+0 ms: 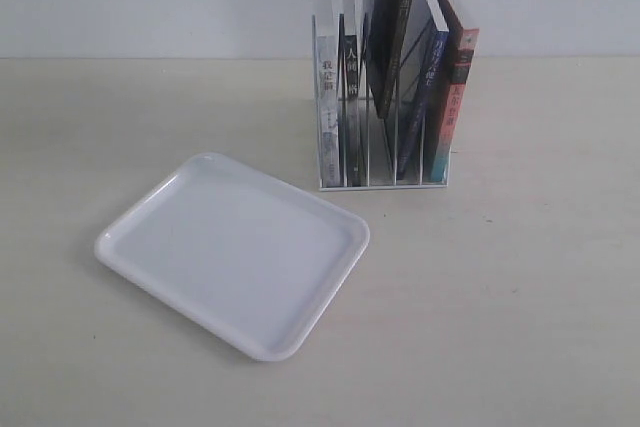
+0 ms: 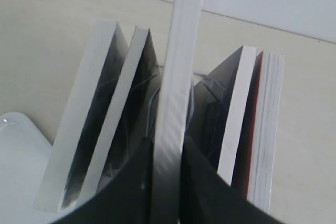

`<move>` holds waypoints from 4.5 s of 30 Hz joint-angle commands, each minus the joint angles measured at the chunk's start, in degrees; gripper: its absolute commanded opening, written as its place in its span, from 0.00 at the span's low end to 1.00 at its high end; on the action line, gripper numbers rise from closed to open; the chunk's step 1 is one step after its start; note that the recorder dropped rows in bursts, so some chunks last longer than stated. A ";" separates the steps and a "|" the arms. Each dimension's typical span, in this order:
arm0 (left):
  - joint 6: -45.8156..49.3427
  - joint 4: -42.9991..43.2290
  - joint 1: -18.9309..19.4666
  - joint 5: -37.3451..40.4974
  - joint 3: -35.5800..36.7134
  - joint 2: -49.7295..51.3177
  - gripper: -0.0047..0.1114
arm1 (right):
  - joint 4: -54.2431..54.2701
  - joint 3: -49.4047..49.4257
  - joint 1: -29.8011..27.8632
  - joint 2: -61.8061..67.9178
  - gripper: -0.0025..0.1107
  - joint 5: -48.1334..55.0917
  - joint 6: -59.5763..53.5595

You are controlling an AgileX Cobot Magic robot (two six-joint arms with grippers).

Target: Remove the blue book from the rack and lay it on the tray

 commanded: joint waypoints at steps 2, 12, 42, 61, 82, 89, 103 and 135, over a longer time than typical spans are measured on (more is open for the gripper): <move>0.29 -0.33 -0.19 -0.54 0.22 -0.13 0.09 | -0.61 -0.29 -0.04 -0.85 0.02 -1.55 -0.14; 0.29 -0.33 -0.19 -0.54 0.22 -0.13 0.09 | -1.85 -0.29 -0.04 1.15 0.02 -3.47 -0.14; 0.29 -0.33 -0.19 -0.54 0.22 -0.13 0.09 | -2.08 -0.29 -0.04 2.88 0.28 -1.21 -3.52; 0.29 -0.33 -0.19 -0.54 0.22 -0.13 0.09 | -4.11 7.90 -2.44 -4.70 0.02 -1.21 -4.05; 0.29 -0.33 -0.19 -0.54 0.22 -0.13 0.09 | 3.46 13.45 -4.03 -3.83 0.41 -1.21 -3.09; 0.29 -0.33 -0.19 -0.54 0.22 -0.13 0.09 | 3.46 13.45 -4.03 -2.11 0.40 -1.21 -3.09; 0.29 -0.33 -0.19 -0.54 0.22 -0.13 0.09 | 3.46 13.45 -4.03 0.39 0.40 -1.21 -0.47; 0.29 -0.33 -0.19 -0.54 0.22 -0.13 0.09 | 1.41 7.44 -4.03 -11.46 0.02 -1.21 -0.76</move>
